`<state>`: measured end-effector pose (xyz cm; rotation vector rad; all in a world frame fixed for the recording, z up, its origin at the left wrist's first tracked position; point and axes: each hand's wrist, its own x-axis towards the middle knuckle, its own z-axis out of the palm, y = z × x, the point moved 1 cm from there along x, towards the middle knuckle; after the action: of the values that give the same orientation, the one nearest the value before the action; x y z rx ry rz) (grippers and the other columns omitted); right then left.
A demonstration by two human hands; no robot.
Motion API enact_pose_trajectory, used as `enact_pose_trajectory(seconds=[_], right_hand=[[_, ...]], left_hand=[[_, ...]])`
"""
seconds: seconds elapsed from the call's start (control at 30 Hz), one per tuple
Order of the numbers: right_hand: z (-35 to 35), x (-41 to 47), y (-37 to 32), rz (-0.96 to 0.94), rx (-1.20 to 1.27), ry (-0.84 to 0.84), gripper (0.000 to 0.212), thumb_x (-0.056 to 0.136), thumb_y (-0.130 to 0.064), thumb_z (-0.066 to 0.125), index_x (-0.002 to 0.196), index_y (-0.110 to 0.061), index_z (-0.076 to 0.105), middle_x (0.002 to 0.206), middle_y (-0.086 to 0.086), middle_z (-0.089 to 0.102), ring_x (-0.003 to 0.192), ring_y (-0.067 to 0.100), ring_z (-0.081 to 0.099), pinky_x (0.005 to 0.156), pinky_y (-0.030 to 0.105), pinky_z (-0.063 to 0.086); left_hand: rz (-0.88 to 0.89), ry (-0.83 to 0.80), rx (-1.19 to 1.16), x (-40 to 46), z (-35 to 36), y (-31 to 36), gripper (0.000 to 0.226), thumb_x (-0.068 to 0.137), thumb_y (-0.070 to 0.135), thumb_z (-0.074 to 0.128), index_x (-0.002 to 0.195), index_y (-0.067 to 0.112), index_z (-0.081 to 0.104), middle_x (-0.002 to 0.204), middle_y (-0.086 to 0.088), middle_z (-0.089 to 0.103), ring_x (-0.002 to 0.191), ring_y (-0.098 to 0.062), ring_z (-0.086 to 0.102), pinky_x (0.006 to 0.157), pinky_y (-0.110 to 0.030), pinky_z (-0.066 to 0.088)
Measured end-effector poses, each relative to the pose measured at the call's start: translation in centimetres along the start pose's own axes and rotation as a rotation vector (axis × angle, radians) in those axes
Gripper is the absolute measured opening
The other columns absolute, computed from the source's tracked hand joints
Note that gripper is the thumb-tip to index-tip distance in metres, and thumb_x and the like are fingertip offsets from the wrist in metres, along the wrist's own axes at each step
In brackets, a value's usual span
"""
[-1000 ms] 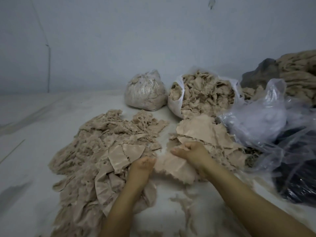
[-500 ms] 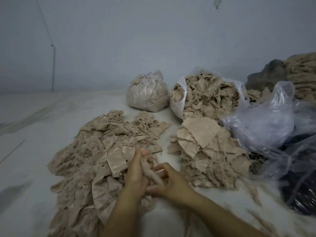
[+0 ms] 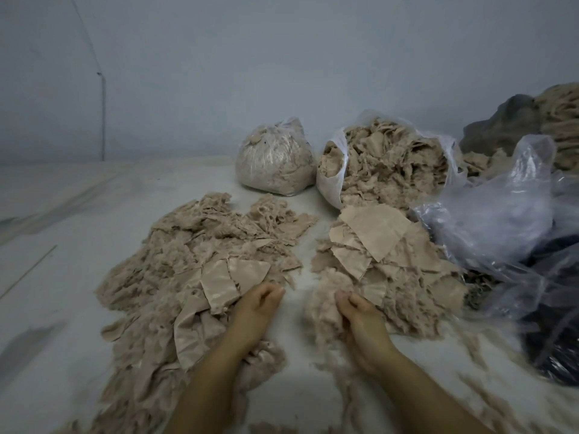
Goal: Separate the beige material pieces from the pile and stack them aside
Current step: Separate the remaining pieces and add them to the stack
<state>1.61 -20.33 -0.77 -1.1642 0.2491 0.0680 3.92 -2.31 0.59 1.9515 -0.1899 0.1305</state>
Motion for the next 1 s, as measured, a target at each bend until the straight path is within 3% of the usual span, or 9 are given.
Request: enact_pose_trajectory(seconds=[0.13,0.23,0.33,0.5,0.67,0.73,0.87,0.93,1.0], right_hand=[[1.2,-0.8,-0.1,-0.117,-0.156,-0.038,0.021,0.091,-0.014,0.061,0.088,0.007,0.06,0.068,0.012,0.062,0.059,0.022,0.058,0.053,0.031,0.05],[1.4,-1.2,-0.1,-0.168,-0.183,-0.044,0.033,0.089,-0.02,0.064,0.088,0.012,0.058,0.067,0.012,0.06,0.058,0.018,0.057,0.051,0.026,0.049],[1.3,-1.6,-0.3,-0.183,-0.181,-0.087,0.033,0.089,-0.023,0.062,0.082,0.01,0.059,0.063,0.008,0.058,0.054,0.015,0.056,0.047,0.022,0.048],[1.8,-1.6,0.1,-0.274,-0.208,-0.033,0.032,0.093,-0.024,0.055,0.079,0.003,0.067,0.064,0.006,0.066,0.057,0.012,0.061,0.053,0.018,0.048],[1.1,-0.8,0.3,-0.275,-0.33,0.051,0.031,0.083,-0.036,0.064,0.098,-0.009,0.06,0.093,0.004,0.064,0.086,0.018,0.063,0.075,0.024,0.053],[1.1,-0.4,0.5,-0.111,-0.254,-0.01,0.035,0.083,-0.029,0.071,0.11,-0.011,0.058,0.105,0.009,0.066,0.098,0.026,0.065,0.088,0.039,0.054],[1.8,-0.5,0.5,-0.111,-0.188,-0.061,0.004,0.088,-0.011,0.066,0.086,-0.009,0.068,0.084,0.014,0.071,0.074,0.023,0.067,0.068,0.034,0.054],[2.0,-0.7,0.6,-0.164,-0.207,-0.069,0.01,0.09,-0.014,0.064,0.08,-0.012,0.065,0.068,0.009,0.065,0.058,0.018,0.06,0.053,0.027,0.048],[2.2,-0.9,0.4,-0.217,-0.239,-0.084,0.01,0.088,-0.018,0.066,0.082,-0.012,0.063,0.065,0.006,0.061,0.055,0.016,0.056,0.05,0.026,0.047]], left_hand=[[0.016,-0.124,-0.185,-1.3,2.2,2.0,0.012,0.085,0.027,0.064,0.074,0.024,0.067,0.072,0.014,0.063,0.07,0.002,0.058,0.066,-0.011,0.044],[-0.08,-0.089,-0.333,-1.6,2.8,1.9,0.017,0.092,0.009,0.056,0.077,0.008,0.063,0.073,0.004,0.065,0.069,-0.008,0.061,0.064,-0.015,0.048],[-0.225,-0.12,-0.651,-1.8,2.7,2.1,0.022,0.097,0.017,0.046,0.084,0.004,0.058,0.085,-0.009,0.069,0.076,-0.019,0.067,0.065,-0.027,0.054],[-0.23,-0.173,-0.474,-2.8,4.2,1.8,0.023,0.084,0.022,0.07,0.102,0.009,0.065,0.101,-0.012,0.071,0.092,-0.025,0.068,0.082,-0.036,0.055],[-0.369,-0.147,-0.784,-3.0,3.7,1.6,0.017,0.078,0.017,0.06,0.08,0.01,0.075,0.077,-0.011,0.072,0.066,-0.019,0.069,0.053,-0.028,0.055],[-0.417,-0.178,-0.788,-2.9,3.1,1.6,0.017,0.074,0.02,0.062,0.075,0.012,0.077,0.074,-0.009,0.071,0.06,-0.018,0.067,0.047,-0.025,0.052],[-0.415,-0.211,-0.722,-2.9,2.8,1.7,0.026,0.083,0.03,0.064,0.09,0.007,0.075,0.086,-0.015,0.071,0.072,-0.026,0.066,0.056,-0.028,0.05],[-0.366,-0.197,-0.659,-3.0,2.7,1.3,0.034,0.085,0.03,0.064,0.103,0.001,0.07,0.098,-0.022,0.07,0.088,-0.033,0.068,0.075,-0.035,0.054],[-0.337,-0.246,-0.582,-3.4,2.6,1.3,0.038,0.084,0.031,0.063,0.101,-0.003,0.069,0.086,-0.019,0.073,0.081,-0.028,0.07,0.075,-0.032,0.054]])
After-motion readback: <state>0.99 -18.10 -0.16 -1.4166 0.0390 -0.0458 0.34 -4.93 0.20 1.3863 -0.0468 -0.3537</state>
